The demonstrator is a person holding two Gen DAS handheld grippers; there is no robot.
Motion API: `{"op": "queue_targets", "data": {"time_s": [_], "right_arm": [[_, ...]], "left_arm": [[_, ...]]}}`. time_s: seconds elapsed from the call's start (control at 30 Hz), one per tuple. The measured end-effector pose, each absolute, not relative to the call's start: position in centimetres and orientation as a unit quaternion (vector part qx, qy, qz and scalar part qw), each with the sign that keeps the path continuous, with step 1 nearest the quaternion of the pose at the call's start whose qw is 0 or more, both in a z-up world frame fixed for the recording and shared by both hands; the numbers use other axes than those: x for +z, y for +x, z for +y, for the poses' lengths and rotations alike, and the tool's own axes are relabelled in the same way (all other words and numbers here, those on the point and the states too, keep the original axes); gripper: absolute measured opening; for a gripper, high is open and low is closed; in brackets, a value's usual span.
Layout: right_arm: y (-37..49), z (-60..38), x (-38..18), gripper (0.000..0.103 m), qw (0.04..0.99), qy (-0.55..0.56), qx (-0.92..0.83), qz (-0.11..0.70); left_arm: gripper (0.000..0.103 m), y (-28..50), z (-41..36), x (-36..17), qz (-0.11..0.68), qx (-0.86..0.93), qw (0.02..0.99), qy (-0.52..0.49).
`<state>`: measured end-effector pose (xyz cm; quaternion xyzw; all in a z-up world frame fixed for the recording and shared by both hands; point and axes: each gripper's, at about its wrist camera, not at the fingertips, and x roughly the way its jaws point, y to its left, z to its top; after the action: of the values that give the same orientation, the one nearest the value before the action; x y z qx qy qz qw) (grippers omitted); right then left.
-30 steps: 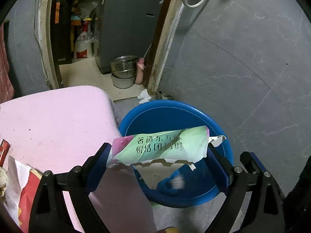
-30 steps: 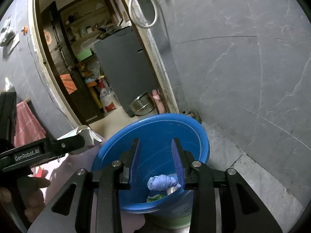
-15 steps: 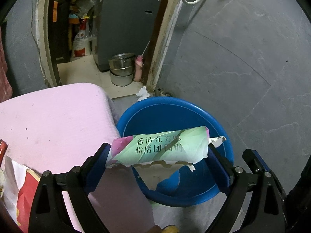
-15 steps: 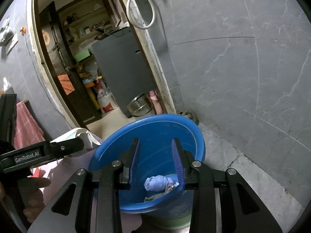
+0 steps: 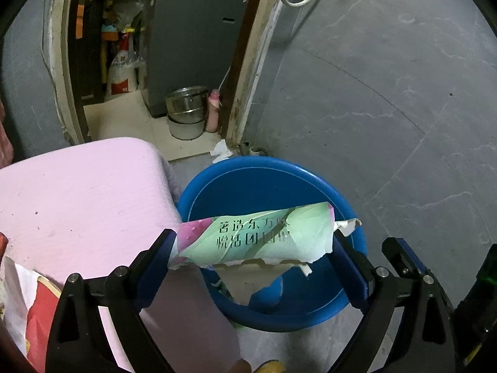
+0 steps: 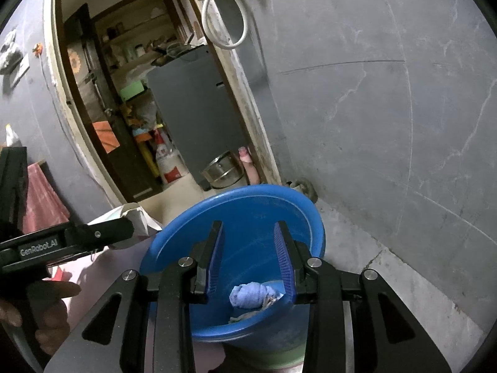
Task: Collect trash
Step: 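Open the right gripper to drop the ribbon while the left releases the green paper, then move both grippers back over the table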
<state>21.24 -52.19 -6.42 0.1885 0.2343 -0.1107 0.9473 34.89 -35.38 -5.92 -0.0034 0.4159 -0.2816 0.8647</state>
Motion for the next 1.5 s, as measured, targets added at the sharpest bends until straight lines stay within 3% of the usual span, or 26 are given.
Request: {"op": "queue_targets", "data": {"time_s": [0.1,0.17,0.57,0.9,1.03,1.3,1.43,1.5], "right_arm": [[21.1,-52.4,-6.3,0.034,0.947,0.191,-0.113,0.232],[21.0,-52.3,-6.3,0.042,0.947,0.193,-0.113,0.23],[20.4,-52.5,-5.7,0.043,0.949,0.197,-0.121,0.216],[18.0,-48.9,-0.9,0.054,0.971,0.14,-0.121,0.152],[16.9,-46.4,1.6,0.07,0.98,0.113,-0.108,0.124],[15.5,-41.0,5.5,0.088,0.991,0.089,-0.065,0.081],[15.2,-38.0,6.7,0.102,0.994,0.08,-0.041,0.058],[15.1,-36.5,7.0,0.103,0.996,0.076,-0.027,0.048]], "left_arm": [[0.098,34.7,-35.4,-5.9,0.411,-0.286,0.866,0.002],[0.1,34.7,-35.5,-5.9,0.409,-0.285,0.867,0.006],[0.101,34.0,-34.3,-5.0,0.394,-0.273,0.878,-0.013],[0.101,30.3,-29.2,0.0,0.304,-0.235,0.923,-0.026],[0.101,28.4,-26.3,2.2,0.261,-0.207,0.942,-0.032],[0.101,24.4,-18.2,6.7,0.181,-0.152,0.971,-0.034],[0.101,22.4,-14.0,7.7,0.153,-0.124,0.98,-0.032],[0.101,21.5,-11.8,7.9,0.146,-0.107,0.983,-0.025]]}}
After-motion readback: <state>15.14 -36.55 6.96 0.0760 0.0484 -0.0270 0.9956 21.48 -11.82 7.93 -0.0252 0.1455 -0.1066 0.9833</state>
